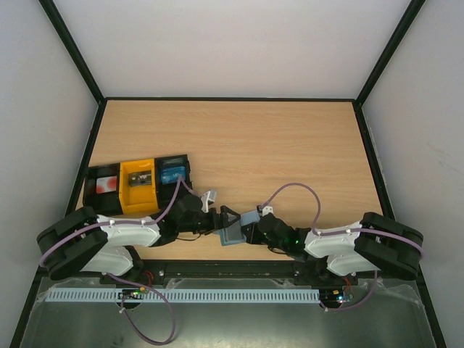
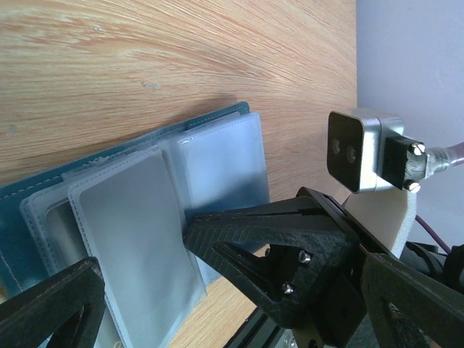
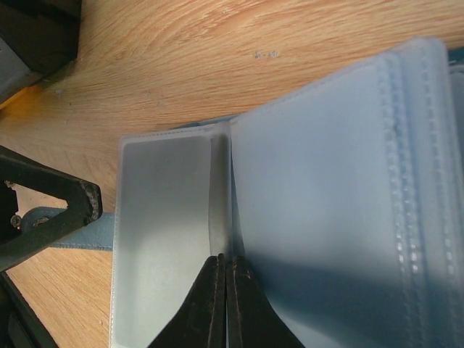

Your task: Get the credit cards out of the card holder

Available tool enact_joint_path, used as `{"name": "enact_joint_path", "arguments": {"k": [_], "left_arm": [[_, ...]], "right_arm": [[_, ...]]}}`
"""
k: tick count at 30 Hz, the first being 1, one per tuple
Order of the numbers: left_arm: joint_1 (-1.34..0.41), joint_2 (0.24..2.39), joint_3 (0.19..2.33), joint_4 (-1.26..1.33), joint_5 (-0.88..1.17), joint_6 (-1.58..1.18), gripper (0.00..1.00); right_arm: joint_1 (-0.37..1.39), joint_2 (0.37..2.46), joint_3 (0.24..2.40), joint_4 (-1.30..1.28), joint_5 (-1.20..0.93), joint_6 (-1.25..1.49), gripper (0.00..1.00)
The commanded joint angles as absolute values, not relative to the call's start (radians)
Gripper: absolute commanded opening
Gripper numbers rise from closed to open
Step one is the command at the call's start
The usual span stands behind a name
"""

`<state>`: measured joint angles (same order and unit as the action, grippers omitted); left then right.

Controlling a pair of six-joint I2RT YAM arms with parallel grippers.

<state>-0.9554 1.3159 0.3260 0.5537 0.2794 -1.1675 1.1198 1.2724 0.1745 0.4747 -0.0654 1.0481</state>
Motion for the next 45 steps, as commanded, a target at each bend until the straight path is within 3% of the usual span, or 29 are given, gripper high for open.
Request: {"name": "enact_joint_path", "arguments": {"k": [1,41,45], "left_arm": [[-0.971,1.304,0.343,0.527,0.246,-1.149,0.97],[-0.998,1.359,0.366,0.564,0.253,-1.159,0.97],[-0.999,1.349,0.366,0.558,0.246,-1.154,0.93]], "right_arm": [[1.125,1.263,0.151,0.42,-0.025,1.056,0.02],[1.126,1.309,0.135,0.523,-0.073,1.096,0.02],[1.125,1.314,0.139,0.533,-0.086,1.099,0.02]]}}
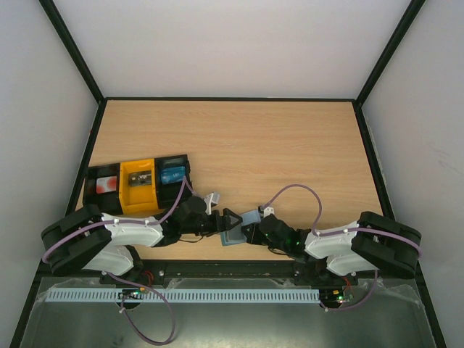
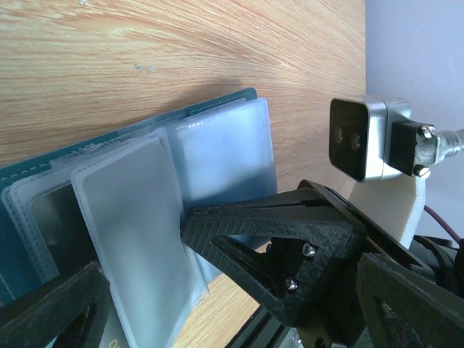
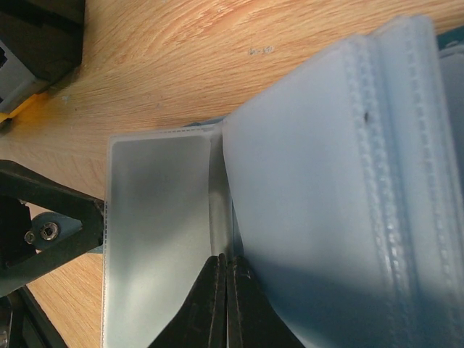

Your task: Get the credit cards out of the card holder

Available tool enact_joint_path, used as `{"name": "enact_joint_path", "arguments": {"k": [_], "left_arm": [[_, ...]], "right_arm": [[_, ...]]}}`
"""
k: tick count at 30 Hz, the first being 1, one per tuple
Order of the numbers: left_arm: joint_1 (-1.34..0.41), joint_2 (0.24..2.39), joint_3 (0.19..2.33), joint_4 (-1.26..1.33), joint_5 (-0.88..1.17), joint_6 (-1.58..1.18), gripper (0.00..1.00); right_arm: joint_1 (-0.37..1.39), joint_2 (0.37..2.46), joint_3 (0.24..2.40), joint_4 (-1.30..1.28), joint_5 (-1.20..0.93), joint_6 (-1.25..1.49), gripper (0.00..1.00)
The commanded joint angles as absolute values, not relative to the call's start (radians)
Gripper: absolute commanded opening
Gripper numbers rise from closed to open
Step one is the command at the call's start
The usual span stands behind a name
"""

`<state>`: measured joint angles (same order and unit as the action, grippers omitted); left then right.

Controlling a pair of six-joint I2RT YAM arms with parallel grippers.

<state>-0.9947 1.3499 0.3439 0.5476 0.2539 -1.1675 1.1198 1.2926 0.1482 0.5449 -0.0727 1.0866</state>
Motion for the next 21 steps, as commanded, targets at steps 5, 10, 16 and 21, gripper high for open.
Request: {"name": "enact_joint_path", "arguments": {"k": [5,10,16,21], "left_arm": [[-0.999,1.353,0.365,0.568,0.258,-1.155,0.9],[-0.999,1.362,0.371,0.579,0.268,-1.155,0.9],[-0.999,1.375,0.378,0.589,0.276,-1.151,0.89],[-0.998,1.379,0.384,0.592,0.28,-1.148,0.89]], "right_arm": [[1.126,1.293,0.156,0.506,-0.102,1.092,0.08],[1.125,1.185,0.185,0.379,-0.052,1.06,0.13],[1.124,1.024,0.204,0.189,0.045,1.016,0.22],[1.123,0.964,0.224,0.031,0.129,0.987,0.25]]}}
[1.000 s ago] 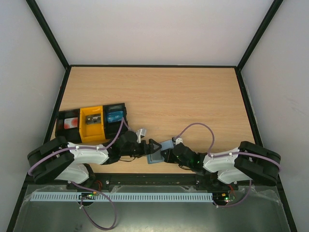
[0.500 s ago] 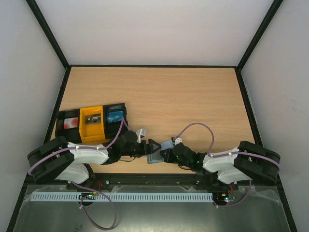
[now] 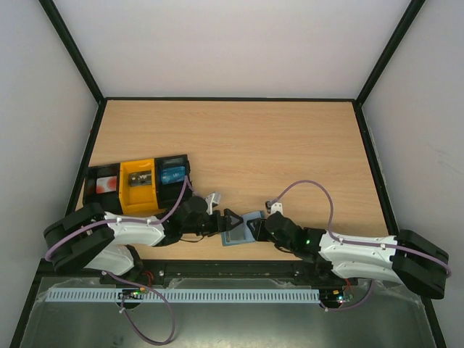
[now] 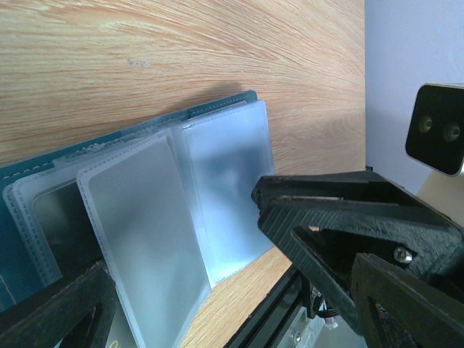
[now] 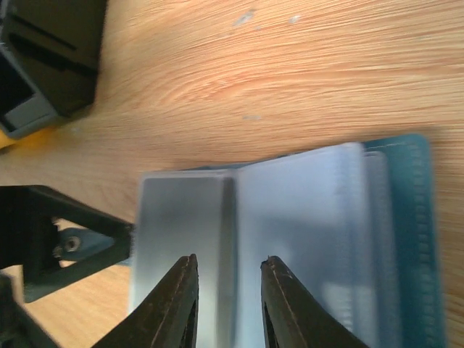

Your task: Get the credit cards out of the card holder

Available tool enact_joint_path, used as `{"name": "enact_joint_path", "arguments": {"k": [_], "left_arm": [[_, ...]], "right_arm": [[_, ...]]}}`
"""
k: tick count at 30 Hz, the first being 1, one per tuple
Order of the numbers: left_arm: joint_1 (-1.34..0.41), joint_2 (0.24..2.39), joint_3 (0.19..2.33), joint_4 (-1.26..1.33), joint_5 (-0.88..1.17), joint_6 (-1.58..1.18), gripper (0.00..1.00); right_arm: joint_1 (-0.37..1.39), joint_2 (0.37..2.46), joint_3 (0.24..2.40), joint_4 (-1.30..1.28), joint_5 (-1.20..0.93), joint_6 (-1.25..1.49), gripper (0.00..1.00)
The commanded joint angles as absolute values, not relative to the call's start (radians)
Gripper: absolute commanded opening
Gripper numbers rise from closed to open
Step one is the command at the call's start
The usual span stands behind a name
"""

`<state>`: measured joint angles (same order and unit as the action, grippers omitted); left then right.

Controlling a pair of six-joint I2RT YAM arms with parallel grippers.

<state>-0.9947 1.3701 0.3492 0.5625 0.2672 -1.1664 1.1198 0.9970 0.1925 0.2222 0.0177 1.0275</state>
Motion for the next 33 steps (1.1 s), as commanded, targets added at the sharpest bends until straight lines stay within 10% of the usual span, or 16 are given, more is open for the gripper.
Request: {"name": "enact_joint_path", "arguments": {"k": [1,33], "left_arm": [[-0.999,1.379,0.384,0.594,0.281,-1.149,0.89],[-1.009,1.393,0.434,0.616,0.3,-1.158,0.9]], "right_arm": [[1.123,0.959,0.227,0.009,0.145,0.984,0.26],[1.112,1.11,0.142,0.236,-0.012,1.026,0.14]]}}
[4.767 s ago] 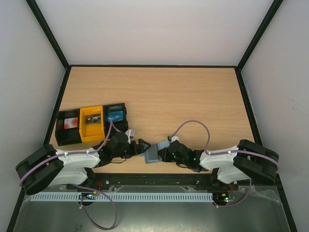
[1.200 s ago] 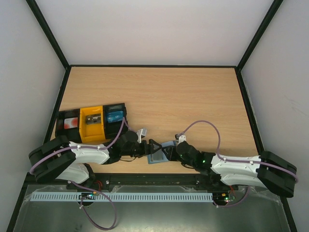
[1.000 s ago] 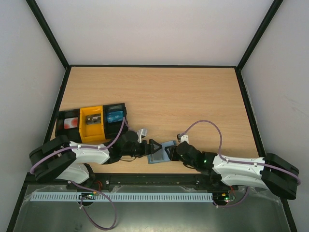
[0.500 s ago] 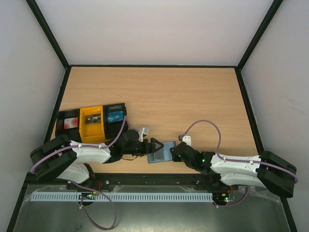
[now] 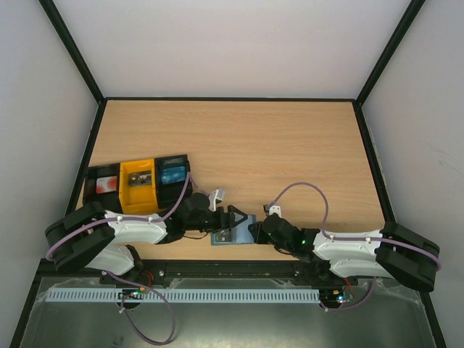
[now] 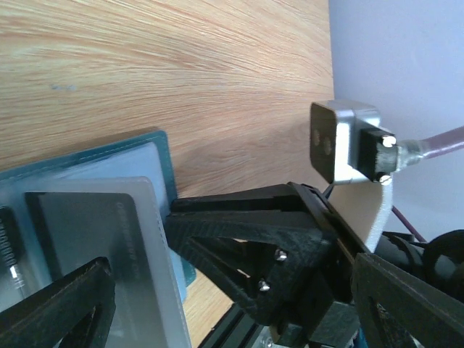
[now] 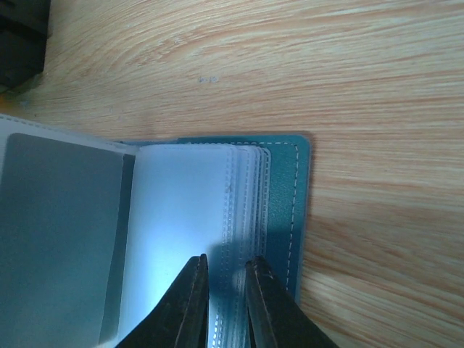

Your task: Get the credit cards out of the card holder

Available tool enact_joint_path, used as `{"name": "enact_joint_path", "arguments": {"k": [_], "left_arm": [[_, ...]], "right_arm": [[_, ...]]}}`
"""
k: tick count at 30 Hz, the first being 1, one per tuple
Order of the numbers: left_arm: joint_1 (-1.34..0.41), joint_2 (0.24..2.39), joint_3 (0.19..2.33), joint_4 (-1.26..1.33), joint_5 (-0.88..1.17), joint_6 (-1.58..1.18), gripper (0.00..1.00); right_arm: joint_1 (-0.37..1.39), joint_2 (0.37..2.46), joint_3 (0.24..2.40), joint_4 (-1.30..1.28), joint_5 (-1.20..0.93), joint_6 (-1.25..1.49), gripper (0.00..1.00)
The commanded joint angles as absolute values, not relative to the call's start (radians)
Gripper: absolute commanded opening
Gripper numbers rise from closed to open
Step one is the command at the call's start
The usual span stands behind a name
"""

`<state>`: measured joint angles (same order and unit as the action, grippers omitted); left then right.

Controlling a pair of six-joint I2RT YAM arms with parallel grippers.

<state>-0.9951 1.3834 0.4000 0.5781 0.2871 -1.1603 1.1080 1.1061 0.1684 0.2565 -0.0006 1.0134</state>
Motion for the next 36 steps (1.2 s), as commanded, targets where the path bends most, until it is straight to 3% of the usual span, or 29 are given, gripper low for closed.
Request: {"name": "enact_joint_path", "arguments": {"k": [1,10,23,30,36], "left_arm": [[-1.012,1.399,0.439,0.617,0.302,-1.157,0.9],[-1.023,1.436,0.451,0.626,0.303,-1.154,0.9],[-1.005,1.357,0.406,0.511,0.212,-1.127,0.89],[-0.975,1.341,0.337,0.564,0.223,-1.141,0.82],[-0.972,1.348,0.31,0.585,0.228,-1.14,0.79]], "right_arm": [[1.112,1.107,0.14,0.235,-0.011,1.027,0.14],[1.111,1.038,0.14,0.16,0.038,1.029,0.21],[1.111,0.905,0.176,0.053,0.062,1.039,0.22],[1.112,0.898,0.207,0.112,0.001,1.056,0.12],[1.112,0.923,0.245,0.149,-0.031,1.056,0.11]]}}
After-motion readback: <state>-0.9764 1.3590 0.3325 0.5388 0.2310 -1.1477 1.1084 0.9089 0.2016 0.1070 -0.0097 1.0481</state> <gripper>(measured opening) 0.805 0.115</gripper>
